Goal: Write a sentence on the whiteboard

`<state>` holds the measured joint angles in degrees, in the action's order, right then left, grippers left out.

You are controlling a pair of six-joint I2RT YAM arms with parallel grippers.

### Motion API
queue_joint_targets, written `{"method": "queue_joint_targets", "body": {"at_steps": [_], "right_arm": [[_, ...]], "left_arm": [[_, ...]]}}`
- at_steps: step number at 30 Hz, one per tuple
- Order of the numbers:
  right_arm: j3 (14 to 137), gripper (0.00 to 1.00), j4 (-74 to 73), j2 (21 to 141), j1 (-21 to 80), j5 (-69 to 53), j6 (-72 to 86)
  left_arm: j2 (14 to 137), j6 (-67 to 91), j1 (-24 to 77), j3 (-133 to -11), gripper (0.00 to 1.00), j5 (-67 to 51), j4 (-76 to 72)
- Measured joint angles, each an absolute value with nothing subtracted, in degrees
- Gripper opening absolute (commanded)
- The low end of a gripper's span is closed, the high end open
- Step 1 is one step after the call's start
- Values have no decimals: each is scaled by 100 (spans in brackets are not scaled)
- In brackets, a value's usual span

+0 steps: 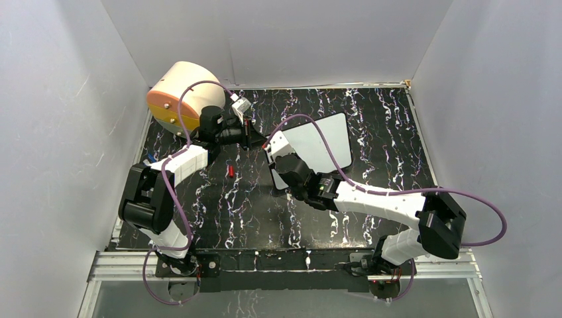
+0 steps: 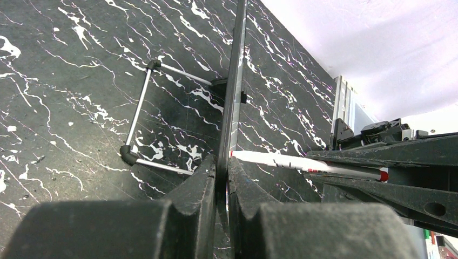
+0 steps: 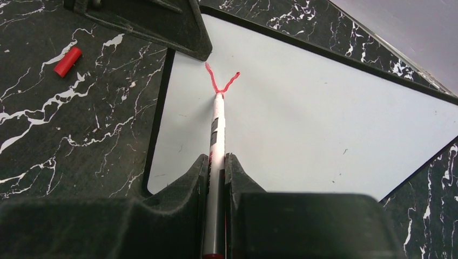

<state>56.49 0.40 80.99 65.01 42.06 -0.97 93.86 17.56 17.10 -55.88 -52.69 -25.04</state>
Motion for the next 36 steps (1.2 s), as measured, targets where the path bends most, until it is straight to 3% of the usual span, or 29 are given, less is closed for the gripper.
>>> {"method": "queue_joint_targets", "body": {"at_steps": [23, 36], "right_arm": [[5649, 0, -714, 8095, 6528, 4136, 432], [5450, 0, -292, 7566, 6475, 4145, 233]], "left_arm": [[9386, 1756, 1710, -5590, 0, -5229, -2499], [9386, 1756, 1712, -5605, 0, -5234, -2475]]}}
